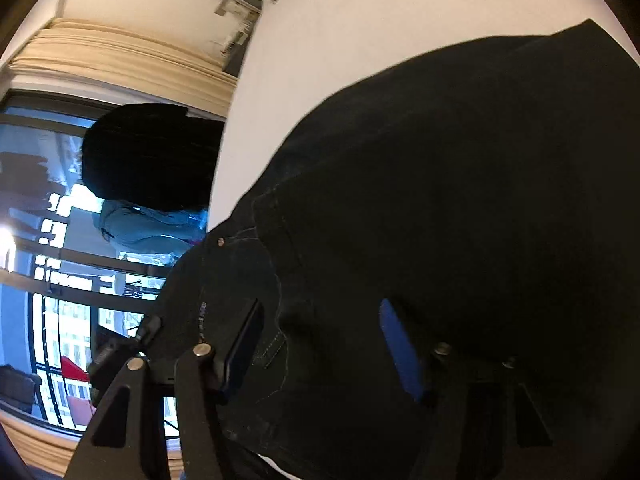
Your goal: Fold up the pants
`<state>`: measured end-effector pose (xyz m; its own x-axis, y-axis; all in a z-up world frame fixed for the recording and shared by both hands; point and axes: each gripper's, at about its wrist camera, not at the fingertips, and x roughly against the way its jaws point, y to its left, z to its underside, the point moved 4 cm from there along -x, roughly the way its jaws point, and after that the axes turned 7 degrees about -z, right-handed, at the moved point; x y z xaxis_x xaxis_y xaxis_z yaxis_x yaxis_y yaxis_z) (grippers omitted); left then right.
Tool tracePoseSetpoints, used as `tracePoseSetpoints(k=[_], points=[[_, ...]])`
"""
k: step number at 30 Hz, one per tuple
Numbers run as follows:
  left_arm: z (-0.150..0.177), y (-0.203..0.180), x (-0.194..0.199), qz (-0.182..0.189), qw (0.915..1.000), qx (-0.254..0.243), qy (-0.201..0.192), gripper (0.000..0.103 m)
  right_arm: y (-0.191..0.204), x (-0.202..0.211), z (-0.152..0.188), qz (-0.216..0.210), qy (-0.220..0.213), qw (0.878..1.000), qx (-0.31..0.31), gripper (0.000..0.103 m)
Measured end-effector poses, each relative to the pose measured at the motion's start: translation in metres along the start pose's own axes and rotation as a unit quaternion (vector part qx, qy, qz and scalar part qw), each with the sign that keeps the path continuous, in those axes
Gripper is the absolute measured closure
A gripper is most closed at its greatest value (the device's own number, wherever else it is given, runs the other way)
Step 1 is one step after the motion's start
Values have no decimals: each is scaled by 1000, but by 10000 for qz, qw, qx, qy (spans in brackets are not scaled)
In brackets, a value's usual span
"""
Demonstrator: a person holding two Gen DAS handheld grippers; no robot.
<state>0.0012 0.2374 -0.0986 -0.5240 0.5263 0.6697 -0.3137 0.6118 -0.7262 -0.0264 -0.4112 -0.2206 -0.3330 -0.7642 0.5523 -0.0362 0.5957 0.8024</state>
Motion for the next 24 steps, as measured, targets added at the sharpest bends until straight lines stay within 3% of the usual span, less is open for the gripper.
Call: tracePoseSetpoints(k=[4, 6, 8, 11, 13, 16, 18, 21, 24], points=[[4, -85, 7, -215, 9923, -1214, -153, 90, 4, 1, 8, 29, -225, 9992, 323, 38], [16, -140, -8, -348, 9792, -1989, -212, 89, 7, 4, 9, -13, -283, 9988, 392, 37], [39, -185, -32, -448, 9627, -2664, -180, 89, 3, 17, 3, -364, -406, 9985, 14, 37], [81, -226, -80, -536, 9425, -3298, 98, 89, -12, 62, -10, -775, -1011, 9910, -420, 32], [112, -234, -113, -736, 9290, -3608, 357, 89, -18, 87, -14, -946, -1137, 9879, -465, 30], [161, -224, -149, -1090, 8985, -4204, 635, 89, -19, 109, -14, -1295, -996, 9853, -502, 23], [186, -222, -164, -1185, 8812, -4507, 792, 89, -13, 112, -10, -1226, -828, 9885, -319, 16], [211, -232, -172, -1298, 8534, -4996, 732, 89, -2, 101, -2, -1092, -435, 9930, -106, 16], [218, -244, -182, -1415, 8386, -5225, 611, 89, 11, 95, 4, -819, -235, 9962, 200, 16]])
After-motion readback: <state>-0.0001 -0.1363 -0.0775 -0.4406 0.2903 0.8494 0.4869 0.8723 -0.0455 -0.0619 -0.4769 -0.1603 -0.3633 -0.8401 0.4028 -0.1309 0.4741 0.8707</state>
